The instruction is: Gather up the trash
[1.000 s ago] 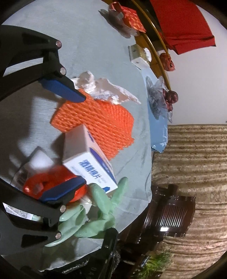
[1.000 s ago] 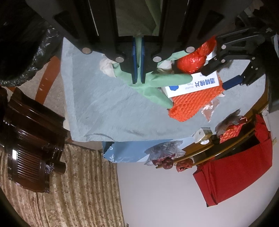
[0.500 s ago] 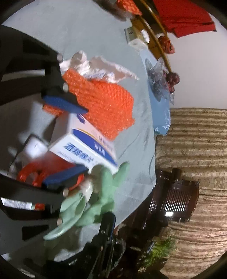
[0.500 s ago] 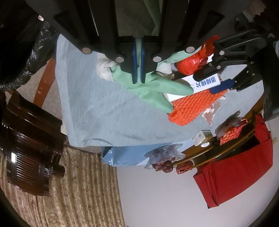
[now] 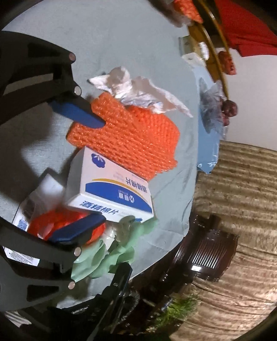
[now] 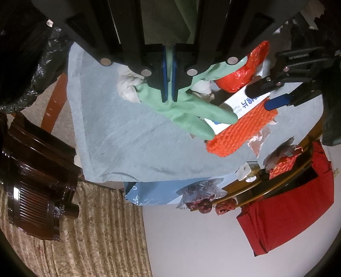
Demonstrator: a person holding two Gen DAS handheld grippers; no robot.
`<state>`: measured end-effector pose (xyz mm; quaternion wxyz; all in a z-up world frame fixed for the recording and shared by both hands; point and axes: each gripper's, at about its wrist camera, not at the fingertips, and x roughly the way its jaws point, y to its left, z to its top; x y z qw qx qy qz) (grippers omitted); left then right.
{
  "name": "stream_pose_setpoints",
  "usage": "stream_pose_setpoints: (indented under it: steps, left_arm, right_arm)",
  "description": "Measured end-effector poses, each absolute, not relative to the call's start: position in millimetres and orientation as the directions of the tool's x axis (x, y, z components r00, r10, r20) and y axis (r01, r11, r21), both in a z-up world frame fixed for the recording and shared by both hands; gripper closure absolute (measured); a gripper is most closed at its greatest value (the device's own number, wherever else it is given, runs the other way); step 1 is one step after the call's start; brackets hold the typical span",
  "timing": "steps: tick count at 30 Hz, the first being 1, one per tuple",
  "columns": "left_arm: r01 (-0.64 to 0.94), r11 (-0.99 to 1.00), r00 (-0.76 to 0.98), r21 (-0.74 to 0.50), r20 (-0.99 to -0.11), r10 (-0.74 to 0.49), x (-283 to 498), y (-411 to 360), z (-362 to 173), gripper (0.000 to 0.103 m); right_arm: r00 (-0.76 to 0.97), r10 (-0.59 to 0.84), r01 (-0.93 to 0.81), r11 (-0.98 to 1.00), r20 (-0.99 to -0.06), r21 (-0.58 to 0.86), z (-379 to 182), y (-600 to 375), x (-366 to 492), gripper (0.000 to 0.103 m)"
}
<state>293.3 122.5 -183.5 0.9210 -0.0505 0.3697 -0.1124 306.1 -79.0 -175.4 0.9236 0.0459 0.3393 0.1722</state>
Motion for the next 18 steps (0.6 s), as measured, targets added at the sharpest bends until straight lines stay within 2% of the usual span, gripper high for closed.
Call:
stream_pose_setpoints:
  steps: [7, 9, 14, 18]
  left_arm:
    - [0.192, 0.947, 0.658, -0.258, -0.681, -0.320, 307.3, 121.0, -192.6, 0.022]
    - [0.191, 0.937, 0.649, -0.294, -0.678, -0.345, 310.2, 121.3, -193.5, 0.031]
    - [0.226, 0.905, 0.623, -0.360, -0.661, -0.418, 300.6, 112.8, -186.1, 0.039]
    - [0.261, 0.906, 0.624, -0.332, -0.658, -0.421, 288.8, 102.1, -180.5, 0.035]
  right_arm:
    - [0.706, 0.347, -0.290, 0.937, -0.618, 0.196, -177.6, -77.4, 307.0, 0.099]
    - [0.706, 0.347, -0.289, 0.937, -0.617, 0.197, -177.5, -77.9, 306.9, 0.099]
    - [0.710, 0.343, -0.285, 0.939, -0.614, 0.194, -176.8, -81.5, 307.5, 0.099]
    - [0.711, 0.343, -0.283, 0.939, -0.614, 0.196, -177.8, -84.2, 307.0, 0.099]
